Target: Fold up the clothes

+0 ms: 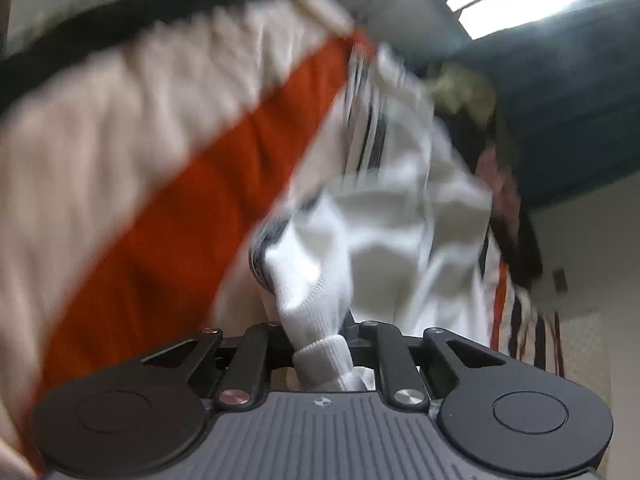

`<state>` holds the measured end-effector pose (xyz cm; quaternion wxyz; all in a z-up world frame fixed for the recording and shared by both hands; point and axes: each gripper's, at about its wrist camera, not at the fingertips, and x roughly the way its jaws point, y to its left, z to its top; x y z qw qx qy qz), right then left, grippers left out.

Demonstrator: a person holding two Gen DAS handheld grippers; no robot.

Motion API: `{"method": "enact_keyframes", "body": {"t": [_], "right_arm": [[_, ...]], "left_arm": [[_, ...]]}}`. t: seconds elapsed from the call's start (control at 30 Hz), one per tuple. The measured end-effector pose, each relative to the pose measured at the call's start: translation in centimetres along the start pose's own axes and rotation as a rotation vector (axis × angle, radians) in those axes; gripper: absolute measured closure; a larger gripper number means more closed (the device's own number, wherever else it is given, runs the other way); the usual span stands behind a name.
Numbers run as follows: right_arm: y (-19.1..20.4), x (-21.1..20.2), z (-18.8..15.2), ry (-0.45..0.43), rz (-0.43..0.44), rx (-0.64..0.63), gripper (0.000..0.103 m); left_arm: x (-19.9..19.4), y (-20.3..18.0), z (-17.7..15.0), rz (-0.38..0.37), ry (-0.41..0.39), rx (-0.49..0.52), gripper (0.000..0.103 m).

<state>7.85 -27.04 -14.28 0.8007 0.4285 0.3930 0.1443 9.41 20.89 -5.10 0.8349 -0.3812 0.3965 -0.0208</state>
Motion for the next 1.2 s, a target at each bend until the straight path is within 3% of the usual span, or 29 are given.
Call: {"method": "enact_keyframes", "body": {"t": [0.2, 0.4, 0.5, 0.67, 0.8, 0.97, 1.07, 1.13, 1.2], "right_arm": [[7.1, 4.7, -7.1, 0.015, 0.189, 0.143, 0.091], [18.3, 14.8, -10.9, 0.120, 0.331, 0.061, 0.092], [22.8, 21.0, -12.3, 0.205, 0.372, 0.034, 0.091], [26.3, 31.2, -14.4, 0.341, 0.357, -0.004, 0.091], [25.9, 35.5, -15.0, 0.417, 0.309, 0.006, 0.091], [27.0, 35.9, -14.2, 0.443, 0.290, -0.033, 0.088], [27.8, 34.3, -13.8, 0.460, 0.270, -0.061, 0.084], [28.4, 34.2, -13.9, 0.481, 0.254, -0.062, 0.079], [28.7, 33.7, -14.1, 0.520, 0.248, -0.058, 0.075]], "left_arm": [[-4.9, -0.9, 12.3, 0.090, -0.241, 0.074, 0.090], [-8.1, -0.7, 24.7, 0.235, -0.422, 0.159, 0.090], [-6.6, 0.6, 29.8, 0.327, -0.460, 0.211, 0.090], [1.3, 5.1, 36.3, 0.482, -0.392, 0.218, 0.090], [7.3, 8.4, 38.1, 0.548, -0.335, 0.209, 0.089], [9.2, 8.6, 37.7, 0.579, -0.306, 0.248, 0.083], [8.0, 8.3, 37.3, 0.588, -0.293, 0.230, 0.068], [6.4, 7.4, 36.2, 0.598, -0.292, 0.237, 0.040], [4.5, 6.0, 35.0, 0.591, -0.314, 0.255, 0.030]]}}
